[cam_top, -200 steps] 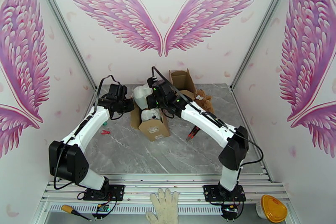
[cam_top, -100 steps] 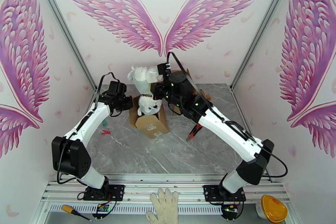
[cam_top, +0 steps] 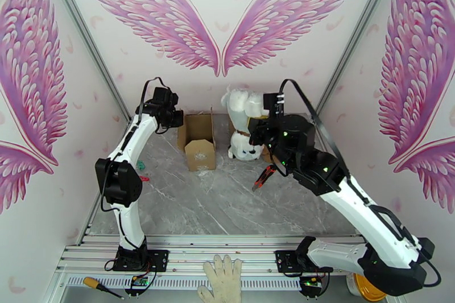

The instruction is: Unpack the express box

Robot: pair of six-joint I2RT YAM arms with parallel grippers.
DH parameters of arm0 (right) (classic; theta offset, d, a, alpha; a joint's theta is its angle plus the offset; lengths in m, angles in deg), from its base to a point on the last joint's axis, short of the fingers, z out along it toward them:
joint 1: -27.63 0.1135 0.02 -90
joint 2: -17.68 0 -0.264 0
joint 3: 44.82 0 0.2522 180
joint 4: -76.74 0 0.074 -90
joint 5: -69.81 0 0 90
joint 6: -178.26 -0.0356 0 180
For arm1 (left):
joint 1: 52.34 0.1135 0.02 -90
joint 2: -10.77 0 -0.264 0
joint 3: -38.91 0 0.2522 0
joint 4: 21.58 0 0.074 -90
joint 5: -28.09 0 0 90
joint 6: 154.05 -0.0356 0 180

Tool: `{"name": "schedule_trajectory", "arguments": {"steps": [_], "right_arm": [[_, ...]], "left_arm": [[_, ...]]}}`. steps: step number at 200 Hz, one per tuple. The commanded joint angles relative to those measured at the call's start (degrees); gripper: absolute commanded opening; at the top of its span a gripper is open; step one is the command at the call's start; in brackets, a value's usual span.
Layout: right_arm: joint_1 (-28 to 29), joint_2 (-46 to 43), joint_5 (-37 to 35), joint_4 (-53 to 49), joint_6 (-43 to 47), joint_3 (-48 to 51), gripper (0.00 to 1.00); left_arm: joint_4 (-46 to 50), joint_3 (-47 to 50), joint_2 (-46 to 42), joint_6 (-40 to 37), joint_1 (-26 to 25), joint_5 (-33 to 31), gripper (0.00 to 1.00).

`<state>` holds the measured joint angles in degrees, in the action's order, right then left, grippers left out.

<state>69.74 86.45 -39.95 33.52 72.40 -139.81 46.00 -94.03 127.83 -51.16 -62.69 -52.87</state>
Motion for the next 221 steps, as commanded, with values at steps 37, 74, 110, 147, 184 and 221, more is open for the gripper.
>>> {"name": "schedule_trajectory", "arguments": {"steps": [37, 74, 110, 147, 184, 221], "right_arm": [[-0.1, 9.7, 1.8, 1.2, -12.6, 15.7, 0.0], [-0.1, 18.9, 2.3, 3.2, -15.3, 17.4, 0.0], [-0.1, 24.4, 3.5, 4.3, -15.4, 15.6, 0.24], [-0.1, 21.1, 0.5, 1.1, -12.3, 13.2, 0.75], [-0.2, 10.4, -4.1, 0.1, -5.1, 13.7, 1.0], [-2.5, -0.8, -9.0, -1.9, 1.9, 14.9, 1.0]], "left_arm": [[5.6, -9.1, 6.5, -3.1, 1.0, 1.5, 0.0], [5.0, -9.4, 7.5, -2.0, 1.1, 2.7, 0.0], [4.4, -9.7, 7.3, -1.2, 0.8, 3.6, 0.22], [1.7, -9.2, 3.2, -0.9, 0.4, 2.8, 0.6], [-8.4, -0.2, -9.3, -1.7, 0.2, -1.9, 0.84], [-23.1, 22.8, -30.3, -3.3, 1.3, -12.7, 0.99]]}}
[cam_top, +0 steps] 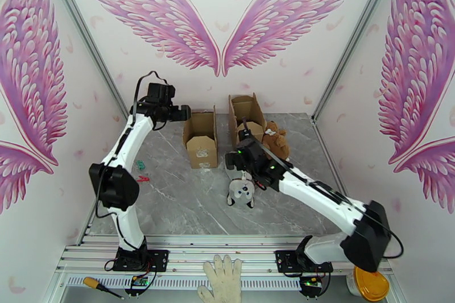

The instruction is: Unpack the express box

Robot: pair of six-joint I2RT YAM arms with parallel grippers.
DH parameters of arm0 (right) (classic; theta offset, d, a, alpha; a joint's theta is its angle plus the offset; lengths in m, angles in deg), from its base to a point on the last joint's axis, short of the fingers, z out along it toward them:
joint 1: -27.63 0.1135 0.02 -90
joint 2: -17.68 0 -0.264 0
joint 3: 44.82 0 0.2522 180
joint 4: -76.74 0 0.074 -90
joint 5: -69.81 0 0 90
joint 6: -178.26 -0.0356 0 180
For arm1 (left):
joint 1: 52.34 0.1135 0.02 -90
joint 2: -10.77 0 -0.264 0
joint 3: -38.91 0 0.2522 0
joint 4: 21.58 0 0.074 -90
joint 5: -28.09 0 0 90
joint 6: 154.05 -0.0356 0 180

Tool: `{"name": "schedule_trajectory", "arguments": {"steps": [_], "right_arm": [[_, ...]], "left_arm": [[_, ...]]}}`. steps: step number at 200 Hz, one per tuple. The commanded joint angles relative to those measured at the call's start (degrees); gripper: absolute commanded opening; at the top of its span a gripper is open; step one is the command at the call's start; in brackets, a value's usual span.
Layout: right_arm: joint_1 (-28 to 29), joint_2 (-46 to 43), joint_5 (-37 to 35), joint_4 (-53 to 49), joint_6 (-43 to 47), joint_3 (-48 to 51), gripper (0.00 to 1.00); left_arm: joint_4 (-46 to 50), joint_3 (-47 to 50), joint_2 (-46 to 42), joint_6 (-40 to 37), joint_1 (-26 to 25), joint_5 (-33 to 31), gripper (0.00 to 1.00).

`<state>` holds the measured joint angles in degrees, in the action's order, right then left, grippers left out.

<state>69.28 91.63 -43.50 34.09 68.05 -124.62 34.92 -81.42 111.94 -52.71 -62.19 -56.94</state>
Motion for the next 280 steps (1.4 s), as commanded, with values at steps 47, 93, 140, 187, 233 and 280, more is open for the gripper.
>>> {"name": "schedule_trajectory", "arguments": {"steps": [47, 93, 140, 187, 233, 280], "right_arm": [[-14.4, -23.6, -15.4, 5.4, 10.1, 21.8, 1.0], [-27.1, -32.5, -14.9, 31.7, 9.8, 50.6, 1.0], [-32.5, -14.6, -0.2, 68.1, 15.4, 56.6, 0.99], [-35.7, 13.0, 14.5, 90.7, 20.0, 50.7, 0.99], [-35.7, 14.1, 15.6, 78.4, 20.5, 43.8, 0.99], [-35.8, 14.9, 17.6, 79.3, 21.3, 43.6, 0.99]], "left_arm": [[-26.9, 49.5, -39.4, -4.7, 3.4, -23.1, 0.99], [-56.8, 85.5, -52.9, -6.4, 3.8, -33.0, 0.99], [-79.8, 88.2, -35.6, -9.2, 3.3, -29.9, 0.99], [-96.0, 89.2, -21.1, -14.6, 3.7, -24.3, 0.99], [-101.0, 89.0, -13.9, -14.6, 4.8, -20.9, 0.99], [-94.4, 85.2, -13.5, -11.5, 7.1, -21.0, 0.99]]}}
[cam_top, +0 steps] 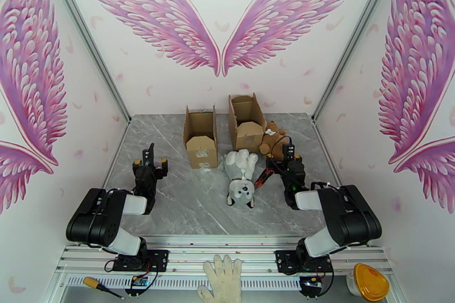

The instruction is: Unpack the express box

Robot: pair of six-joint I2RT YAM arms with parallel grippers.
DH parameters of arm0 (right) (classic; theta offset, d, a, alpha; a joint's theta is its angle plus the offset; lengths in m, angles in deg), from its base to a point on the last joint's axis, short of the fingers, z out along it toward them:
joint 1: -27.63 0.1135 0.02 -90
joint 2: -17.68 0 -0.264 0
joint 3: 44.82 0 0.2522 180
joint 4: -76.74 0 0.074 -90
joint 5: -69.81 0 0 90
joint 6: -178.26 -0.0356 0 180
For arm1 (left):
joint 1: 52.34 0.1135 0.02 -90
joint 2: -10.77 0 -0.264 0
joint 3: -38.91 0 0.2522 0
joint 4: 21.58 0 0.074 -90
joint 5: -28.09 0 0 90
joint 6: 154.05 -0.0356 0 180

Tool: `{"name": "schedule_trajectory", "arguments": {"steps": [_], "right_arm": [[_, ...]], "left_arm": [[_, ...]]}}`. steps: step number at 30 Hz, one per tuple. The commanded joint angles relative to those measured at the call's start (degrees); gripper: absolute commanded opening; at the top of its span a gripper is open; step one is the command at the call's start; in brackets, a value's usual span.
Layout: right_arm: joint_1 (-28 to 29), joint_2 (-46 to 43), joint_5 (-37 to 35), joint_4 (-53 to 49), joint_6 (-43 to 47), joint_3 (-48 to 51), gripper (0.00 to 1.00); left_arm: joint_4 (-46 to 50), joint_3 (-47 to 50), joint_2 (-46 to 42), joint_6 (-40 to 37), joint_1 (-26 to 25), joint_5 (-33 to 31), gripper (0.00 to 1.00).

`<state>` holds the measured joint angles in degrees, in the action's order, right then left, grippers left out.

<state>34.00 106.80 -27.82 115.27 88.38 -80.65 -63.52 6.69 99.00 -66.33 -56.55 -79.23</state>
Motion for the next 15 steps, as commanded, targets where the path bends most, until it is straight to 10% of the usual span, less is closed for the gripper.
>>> {"name": "schedule_trajectory", "arguments": {"steps": [1, 15], "right_arm": [[-0.5, -0.3, 1.9, -1.9, 1.0, -0.4, 0.99], [-0.5, -0.3, 2.9, -2.7, 1.1, -0.7, 0.99]], "left_arm": [[4.1, -3.0, -0.5, 2.1, 1.5, 1.4, 0.99], [4.5, -3.2, -0.5, 2.4, 2.3, 3.4, 0.99]]}}
